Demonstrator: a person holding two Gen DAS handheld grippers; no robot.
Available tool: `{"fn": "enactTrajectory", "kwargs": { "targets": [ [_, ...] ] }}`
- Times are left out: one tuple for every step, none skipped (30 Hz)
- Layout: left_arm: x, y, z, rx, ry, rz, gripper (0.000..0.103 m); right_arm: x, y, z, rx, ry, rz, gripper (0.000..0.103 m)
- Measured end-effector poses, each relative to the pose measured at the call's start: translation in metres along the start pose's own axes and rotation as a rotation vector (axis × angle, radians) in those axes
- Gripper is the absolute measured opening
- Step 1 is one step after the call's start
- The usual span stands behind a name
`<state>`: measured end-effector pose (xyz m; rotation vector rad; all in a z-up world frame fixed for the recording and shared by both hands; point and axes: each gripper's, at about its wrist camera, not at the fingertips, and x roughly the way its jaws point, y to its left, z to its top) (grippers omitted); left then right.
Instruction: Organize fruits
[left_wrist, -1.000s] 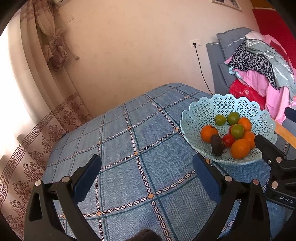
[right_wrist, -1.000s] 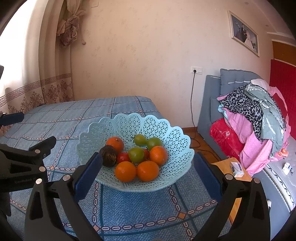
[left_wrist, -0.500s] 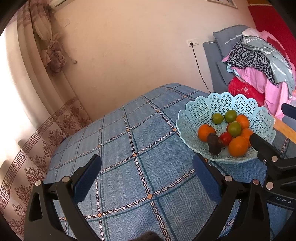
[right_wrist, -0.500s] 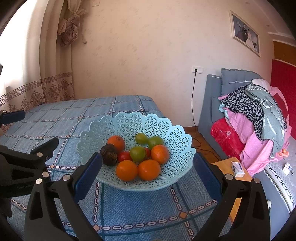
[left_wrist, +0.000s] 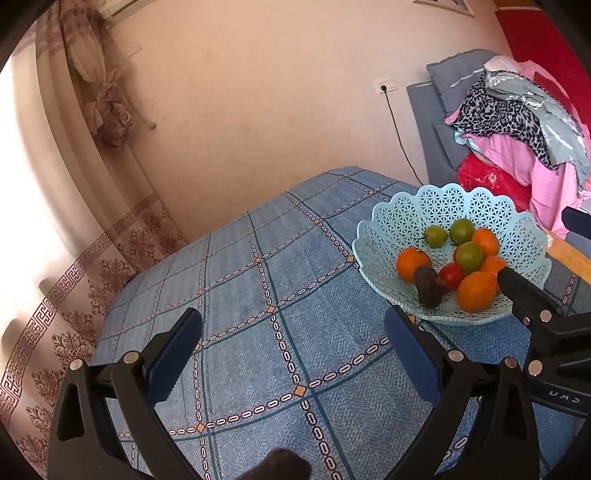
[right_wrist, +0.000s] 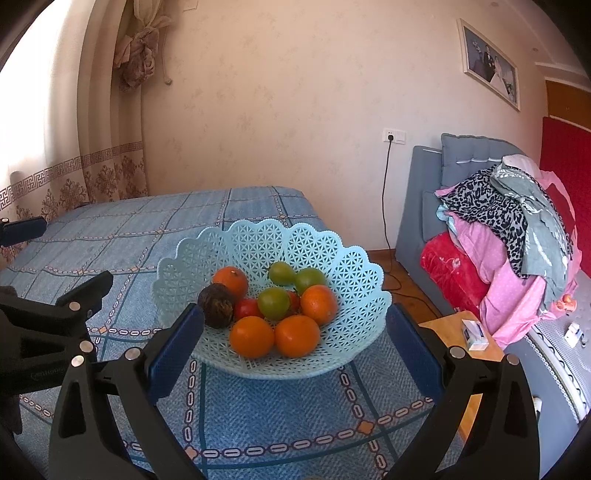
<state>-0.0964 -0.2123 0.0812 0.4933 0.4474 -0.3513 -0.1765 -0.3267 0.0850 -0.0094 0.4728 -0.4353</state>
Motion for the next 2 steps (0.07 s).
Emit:
{"fn": "enactTrajectory", "kwargs": {
  "targets": [
    [0.0003, 0.0001, -0.0004, -0.001, 0.001, 0.002, 0.098, 0.0, 0.0001, -0.0002, 0.0, 0.0, 0.0, 0.1],
    [0.0006, 0.0005, -0.0006, -0.002, 0.003, 0.005, 0.098, 0.0, -0.0001, 0.0, 0.0, 0.0, 0.0, 0.1]
  ]
}}
